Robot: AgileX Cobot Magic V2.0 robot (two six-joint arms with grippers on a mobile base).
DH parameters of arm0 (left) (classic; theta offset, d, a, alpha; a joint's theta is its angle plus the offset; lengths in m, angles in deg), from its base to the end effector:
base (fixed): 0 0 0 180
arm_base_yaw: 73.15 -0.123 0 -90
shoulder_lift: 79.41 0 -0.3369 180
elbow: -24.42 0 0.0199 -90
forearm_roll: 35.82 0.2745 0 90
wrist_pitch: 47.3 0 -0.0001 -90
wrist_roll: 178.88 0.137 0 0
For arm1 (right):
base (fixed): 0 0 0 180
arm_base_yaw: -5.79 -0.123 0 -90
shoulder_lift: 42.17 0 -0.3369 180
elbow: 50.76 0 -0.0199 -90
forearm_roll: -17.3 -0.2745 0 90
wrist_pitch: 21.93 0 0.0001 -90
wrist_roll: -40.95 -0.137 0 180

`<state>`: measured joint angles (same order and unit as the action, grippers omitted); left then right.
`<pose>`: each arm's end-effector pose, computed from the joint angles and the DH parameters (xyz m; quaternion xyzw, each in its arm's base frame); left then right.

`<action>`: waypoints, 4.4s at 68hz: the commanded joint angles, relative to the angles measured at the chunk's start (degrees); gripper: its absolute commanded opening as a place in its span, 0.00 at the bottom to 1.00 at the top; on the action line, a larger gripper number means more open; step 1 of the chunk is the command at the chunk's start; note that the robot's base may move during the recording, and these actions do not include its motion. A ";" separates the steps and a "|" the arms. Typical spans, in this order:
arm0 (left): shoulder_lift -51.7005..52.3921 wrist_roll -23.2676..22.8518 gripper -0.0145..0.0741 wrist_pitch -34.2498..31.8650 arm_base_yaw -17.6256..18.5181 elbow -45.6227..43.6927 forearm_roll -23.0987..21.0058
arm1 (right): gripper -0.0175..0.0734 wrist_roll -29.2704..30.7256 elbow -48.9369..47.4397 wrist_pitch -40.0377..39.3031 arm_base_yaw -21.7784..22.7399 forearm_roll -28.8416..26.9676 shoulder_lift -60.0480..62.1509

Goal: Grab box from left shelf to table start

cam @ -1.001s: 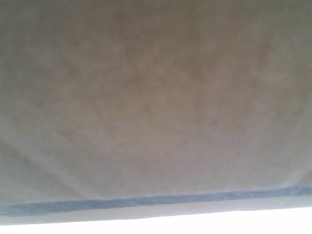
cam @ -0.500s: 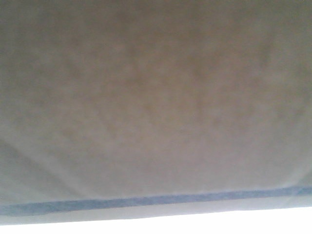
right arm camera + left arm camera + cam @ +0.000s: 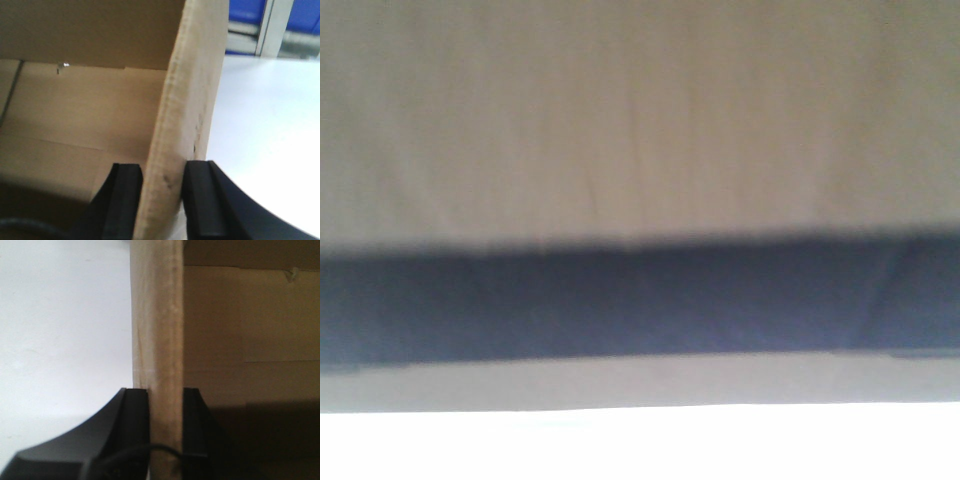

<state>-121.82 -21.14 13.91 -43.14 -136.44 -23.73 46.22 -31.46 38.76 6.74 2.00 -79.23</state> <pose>0.0966 -0.0267 0.4266 0.0593 0.8709 -0.1153 0.4740 0.0688 0.0304 0.4358 -0.0369 0.8445 0.1048 0.5239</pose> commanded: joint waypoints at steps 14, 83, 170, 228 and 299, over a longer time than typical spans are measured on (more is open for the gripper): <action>-15.13 -3.68 0.05 -12.56 -0.76 -7.09 5.68 | 0.26 0.20 -7.23 -1.84 0.27 2.12 -18.44; -37.18 2.74 0.43 -17.39 -11.08 -7.09 -5.61 | 0.76 1.88 -4.71 -7.80 0.27 3.12 -34.64; 12.31 10.93 0.06 -19.91 -11.08 17.40 -2.00 | 0.25 1.72 19.21 -18.84 0.27 6.74 9.86; 23.84 11.48 0.06 -30.39 -11.08 26.68 -2.12 | 0.25 1.83 32.60 -27.90 0.27 6.78 26.13; 37.28 31.90 0.06 -64.97 -27.24 60.81 -20.62 | 0.25 1.83 32.60 -27.57 0.27 6.78 26.13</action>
<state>-85.39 10.54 -45.31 -70.42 -75.49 -45.64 47.50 2.47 15.92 6.74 8.78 -52.37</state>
